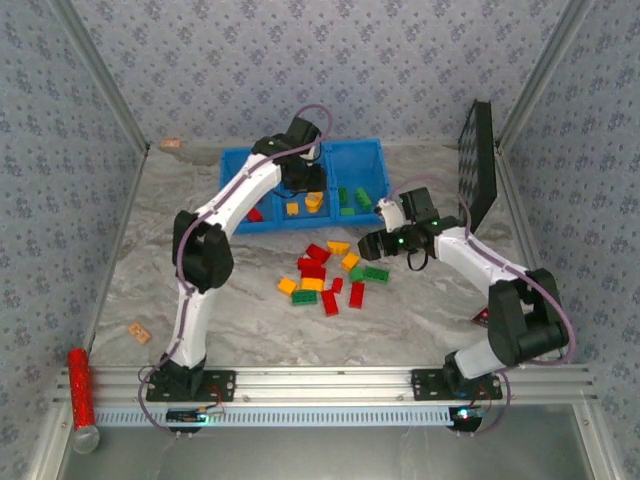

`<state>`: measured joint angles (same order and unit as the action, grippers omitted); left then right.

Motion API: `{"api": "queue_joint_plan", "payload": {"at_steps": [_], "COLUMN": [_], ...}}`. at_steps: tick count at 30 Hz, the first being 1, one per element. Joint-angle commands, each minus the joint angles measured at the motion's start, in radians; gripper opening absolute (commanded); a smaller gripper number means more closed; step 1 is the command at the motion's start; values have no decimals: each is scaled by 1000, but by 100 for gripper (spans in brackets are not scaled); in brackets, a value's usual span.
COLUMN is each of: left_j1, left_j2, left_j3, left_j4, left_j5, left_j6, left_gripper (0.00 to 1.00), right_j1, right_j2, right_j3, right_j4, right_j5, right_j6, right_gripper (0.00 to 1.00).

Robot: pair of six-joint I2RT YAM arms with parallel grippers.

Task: Sort the legos into containers by color
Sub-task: Place the lego in the container, then rotate the lego at the center of the table, then pick up the lego from the center of the table.

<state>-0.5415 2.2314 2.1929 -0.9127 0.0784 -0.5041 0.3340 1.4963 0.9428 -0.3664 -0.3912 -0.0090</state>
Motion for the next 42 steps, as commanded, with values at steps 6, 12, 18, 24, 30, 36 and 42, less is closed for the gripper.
{"api": "queue_joint_plan", "payload": {"at_steps": [6,12,18,24,30,36,42], "left_j1": [84,100,103,107,109,109,109], "left_j2": [134,133,137,134,111,78,43], "left_j3": [167,113,81,66,28,-41,-91], "left_j4": [15,55,87,100,119,160,175], "left_j5": [74,113,140,162,182,206,212], "left_j6": [-5,3,3,8,12,3,11], "left_gripper": [30,30,30,30,30,30,30], "right_j1": [113,129,166,225,267,266,261], "right_j2": [80,86,100,61,-38,-75,-50], "right_j3": [-39,-61,-81,-118,-161,-204,-207], "right_j4": [-25,-22,-32,-50,-93,-81,-45], "right_j5": [165,153,167,206,259,275,307], "right_j6": [5,89,205,298,372,434,493], "right_gripper": [77,77,77,76,74,69,57]}}
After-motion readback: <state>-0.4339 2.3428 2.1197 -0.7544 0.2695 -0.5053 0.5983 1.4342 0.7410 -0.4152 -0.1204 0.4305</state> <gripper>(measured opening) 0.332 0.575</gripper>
